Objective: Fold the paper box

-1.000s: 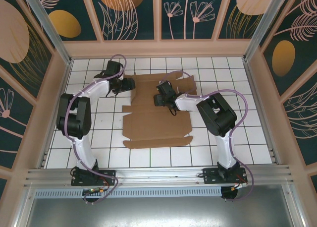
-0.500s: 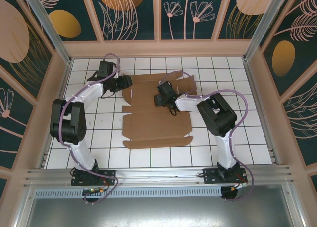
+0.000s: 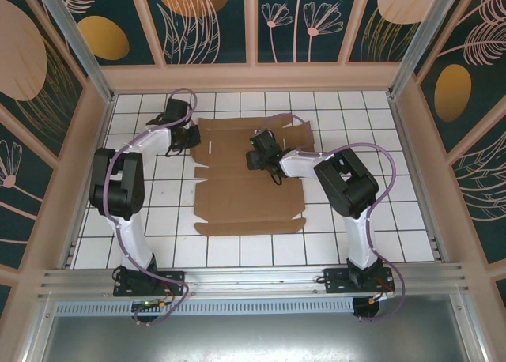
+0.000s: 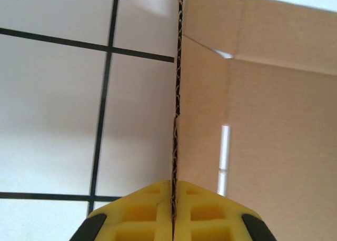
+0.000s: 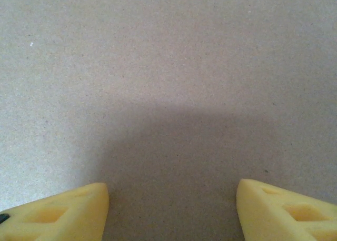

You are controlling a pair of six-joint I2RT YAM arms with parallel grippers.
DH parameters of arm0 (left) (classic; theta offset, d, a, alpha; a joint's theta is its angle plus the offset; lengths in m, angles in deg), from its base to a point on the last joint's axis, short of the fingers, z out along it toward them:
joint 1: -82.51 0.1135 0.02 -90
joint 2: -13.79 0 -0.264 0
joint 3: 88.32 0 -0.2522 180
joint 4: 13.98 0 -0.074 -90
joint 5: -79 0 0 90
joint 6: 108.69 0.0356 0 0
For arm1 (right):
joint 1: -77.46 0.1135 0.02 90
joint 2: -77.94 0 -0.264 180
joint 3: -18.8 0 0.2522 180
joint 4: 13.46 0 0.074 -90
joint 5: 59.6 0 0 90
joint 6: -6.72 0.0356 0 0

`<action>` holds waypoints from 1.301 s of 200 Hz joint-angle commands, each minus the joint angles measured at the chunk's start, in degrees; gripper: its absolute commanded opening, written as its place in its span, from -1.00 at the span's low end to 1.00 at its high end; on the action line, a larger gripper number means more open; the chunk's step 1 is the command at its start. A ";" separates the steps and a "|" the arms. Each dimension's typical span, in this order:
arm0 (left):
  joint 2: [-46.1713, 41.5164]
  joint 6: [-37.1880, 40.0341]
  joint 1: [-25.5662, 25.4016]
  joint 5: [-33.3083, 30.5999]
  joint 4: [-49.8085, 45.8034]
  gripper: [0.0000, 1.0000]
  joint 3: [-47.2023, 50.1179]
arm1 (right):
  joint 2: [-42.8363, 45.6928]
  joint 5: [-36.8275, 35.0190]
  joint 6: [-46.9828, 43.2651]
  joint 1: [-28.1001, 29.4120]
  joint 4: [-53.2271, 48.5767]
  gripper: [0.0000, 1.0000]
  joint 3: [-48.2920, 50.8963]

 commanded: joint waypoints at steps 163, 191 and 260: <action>-17.23 -12.22 1.33 16.26 16.79 0.52 22.85 | -4.61 7.79 3.05 -0.35 -13.23 0.32 3.89; -16.53 -13.48 1.55 19.32 20.35 0.65 28.70 | -4.11 8.70 3.04 -0.31 -12.46 0.33 4.73; -8.17 -11.45 1.56 22.58 21.84 0.66 26.85 | -4.00 9.34 2.95 -0.20 -12.58 0.33 4.69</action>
